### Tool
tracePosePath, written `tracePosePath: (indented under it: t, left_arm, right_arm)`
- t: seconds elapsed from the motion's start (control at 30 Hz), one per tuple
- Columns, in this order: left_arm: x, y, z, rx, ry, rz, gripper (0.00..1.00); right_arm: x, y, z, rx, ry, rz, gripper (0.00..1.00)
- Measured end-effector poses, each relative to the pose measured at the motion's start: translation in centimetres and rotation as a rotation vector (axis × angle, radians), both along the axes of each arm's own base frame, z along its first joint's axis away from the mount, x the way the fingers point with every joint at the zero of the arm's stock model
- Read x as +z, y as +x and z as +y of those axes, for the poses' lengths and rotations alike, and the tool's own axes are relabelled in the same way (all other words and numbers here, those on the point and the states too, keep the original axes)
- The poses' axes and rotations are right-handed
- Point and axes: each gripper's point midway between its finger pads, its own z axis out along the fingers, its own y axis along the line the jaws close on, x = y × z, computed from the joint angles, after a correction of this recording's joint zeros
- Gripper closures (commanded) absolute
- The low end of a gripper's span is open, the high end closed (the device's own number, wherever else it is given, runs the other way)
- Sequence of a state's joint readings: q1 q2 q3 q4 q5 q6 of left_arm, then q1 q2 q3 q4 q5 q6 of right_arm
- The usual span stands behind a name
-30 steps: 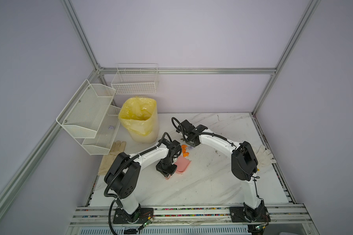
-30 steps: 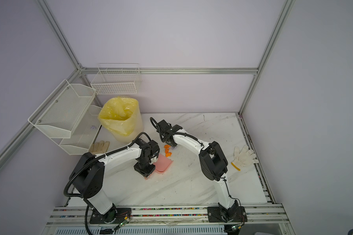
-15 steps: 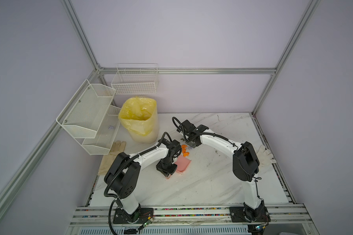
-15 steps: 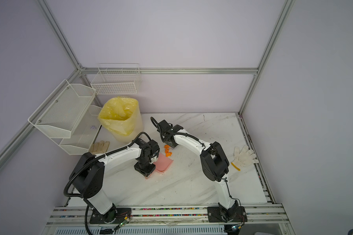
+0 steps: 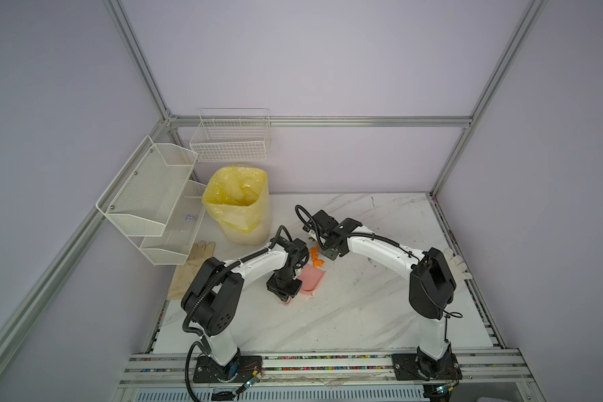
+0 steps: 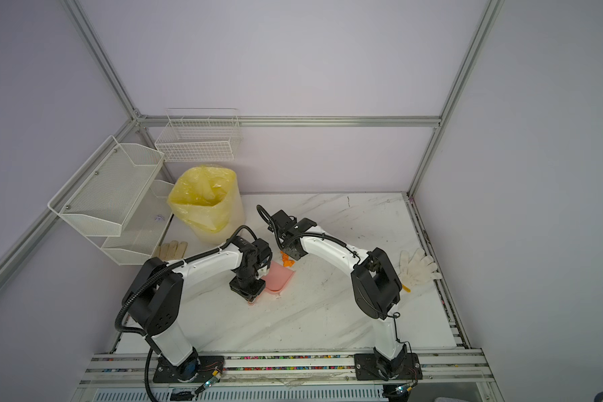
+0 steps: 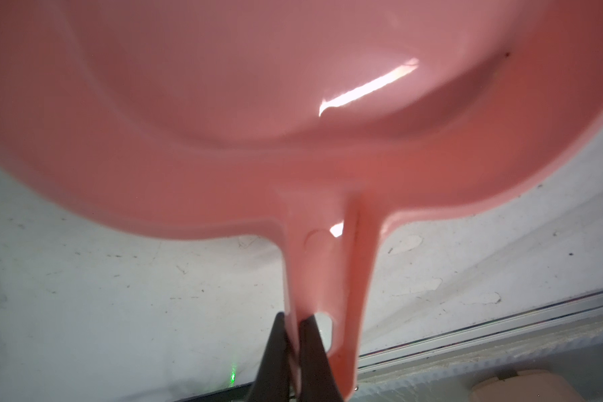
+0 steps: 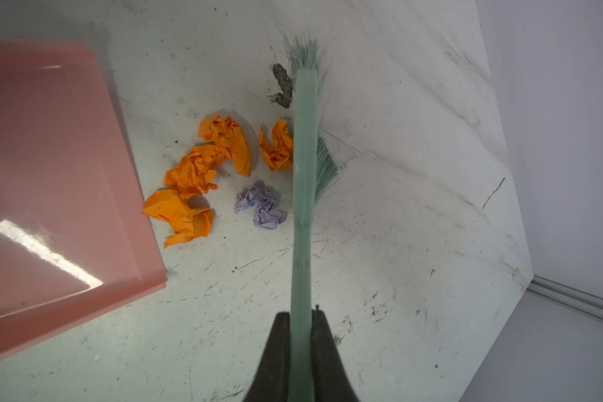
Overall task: Sweep away the paper scraps from the table
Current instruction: 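Sweep the scraps toward the pink dustpan with the right gripper's green brush, then lift the green brush away from the filled dustpan with the right gripper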
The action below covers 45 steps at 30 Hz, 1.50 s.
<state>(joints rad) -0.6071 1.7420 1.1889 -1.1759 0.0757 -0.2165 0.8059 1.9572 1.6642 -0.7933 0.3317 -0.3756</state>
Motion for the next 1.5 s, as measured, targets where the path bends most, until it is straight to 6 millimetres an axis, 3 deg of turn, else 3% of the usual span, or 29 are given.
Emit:
tracePosePath:
  t: [0.33, 0.57, 1.0, 1.2, 1.37, 1.5]
  left_arm:
    - [-0.3, 0.4, 0.3, 0.001, -0.004, 0.007, 1.0]
    - [-0.5, 0.4, 0.4, 0.0, -0.003, 0.015, 1.0]
    - [-0.5, 0.4, 0.7, 0.009, -0.003, 0.022, 1.0]
    - [-0.5, 0.5, 0.9, 0.012, -0.004, 0.024, 1.0]
    - [-0.4, 0.7, 1.1, 0.017, -0.005, 0.023, 1.0]
    - [-0.4, 0.4, 1.4, 0.018, 0.005, 0.037, 1.0]
  right_arm:
    - [-0.1, -1.8, 1.7, 0.028, 0.044, 0.039, 1.0]
    - [1.1, -4.0, 3.9, 0.06, 0.138, 0.077, 1.0]
    - [0.9, -6.6, 3.9, 0.007, 0.212, 0.152, 1.0]
    - [2.0, -8.2, 3.3, 0.003, 0.262, 0.188, 1.0]
    - [4.3, -11.3, 4.9, 0.102, 0.338, 0.22, 1.0]
    - [5.3, -12.2, 4.7, 0.123, 0.375, 0.233, 1.0]
